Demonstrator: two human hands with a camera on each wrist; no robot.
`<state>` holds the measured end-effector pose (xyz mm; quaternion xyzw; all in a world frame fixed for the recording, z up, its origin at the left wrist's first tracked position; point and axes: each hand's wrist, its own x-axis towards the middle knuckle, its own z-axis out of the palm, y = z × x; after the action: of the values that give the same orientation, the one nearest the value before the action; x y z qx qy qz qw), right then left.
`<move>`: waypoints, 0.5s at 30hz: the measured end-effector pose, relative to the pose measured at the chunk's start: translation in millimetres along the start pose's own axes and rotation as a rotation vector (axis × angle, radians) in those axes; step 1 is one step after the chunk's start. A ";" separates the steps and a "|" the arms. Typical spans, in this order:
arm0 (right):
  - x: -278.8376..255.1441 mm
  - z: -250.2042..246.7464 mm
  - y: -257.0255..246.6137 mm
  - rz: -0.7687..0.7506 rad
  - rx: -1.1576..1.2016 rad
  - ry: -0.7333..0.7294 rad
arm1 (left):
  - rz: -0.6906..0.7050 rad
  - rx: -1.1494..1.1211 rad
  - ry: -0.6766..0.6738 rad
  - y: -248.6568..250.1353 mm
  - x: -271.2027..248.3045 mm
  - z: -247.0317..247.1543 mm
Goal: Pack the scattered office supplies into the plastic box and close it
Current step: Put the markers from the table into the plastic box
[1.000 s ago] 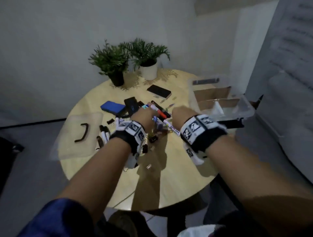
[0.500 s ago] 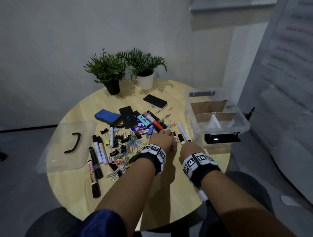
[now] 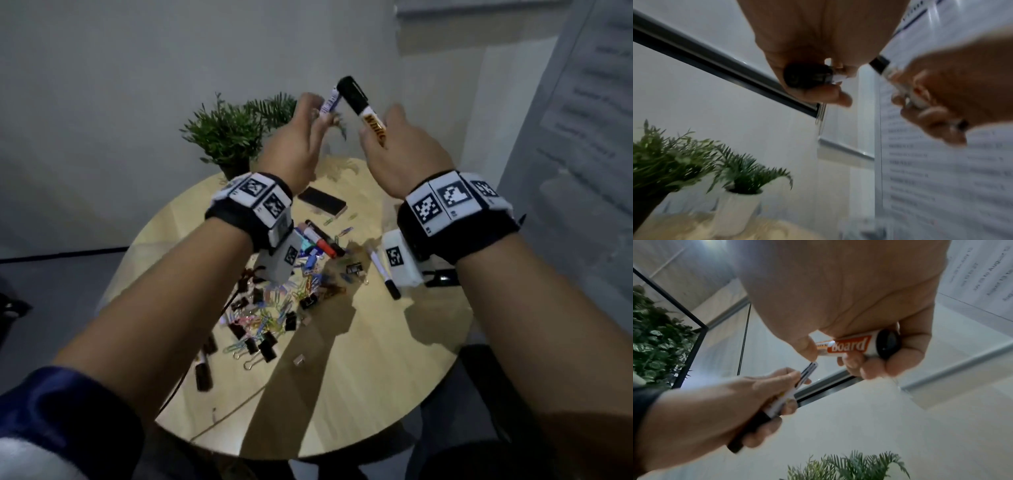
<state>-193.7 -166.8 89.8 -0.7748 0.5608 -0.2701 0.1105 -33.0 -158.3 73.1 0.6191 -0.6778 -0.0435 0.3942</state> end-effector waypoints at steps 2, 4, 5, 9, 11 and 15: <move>19.8 -6.6 5.9 -0.055 -0.036 0.050 | -0.035 0.002 0.013 6.5 16.5 -11.7; 45.0 -8.7 24.0 -0.085 -0.146 0.073 | -0.071 0.031 -0.029 10.8 25.5 -13.0; 57.4 -7.4 36.9 -0.063 -0.221 0.041 | -0.089 0.058 -0.060 12.7 28.0 -10.9; 96.4 14.4 102.0 0.111 -0.406 -0.321 | -0.141 0.117 -0.184 12.7 17.8 14.0; 110.2 37.6 132.2 0.202 -0.453 -0.507 | -0.143 0.129 -0.244 6.4 5.0 32.9; 106.8 66.7 149.9 0.203 -0.461 -0.613 | -0.114 0.191 -0.389 -11.4 -15.9 71.5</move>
<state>-254.8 -326.7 -5.2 -0.7648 0.6213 0.1191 0.1222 -67.1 -177.7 10.3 0.6708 -0.7061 -0.1199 0.1925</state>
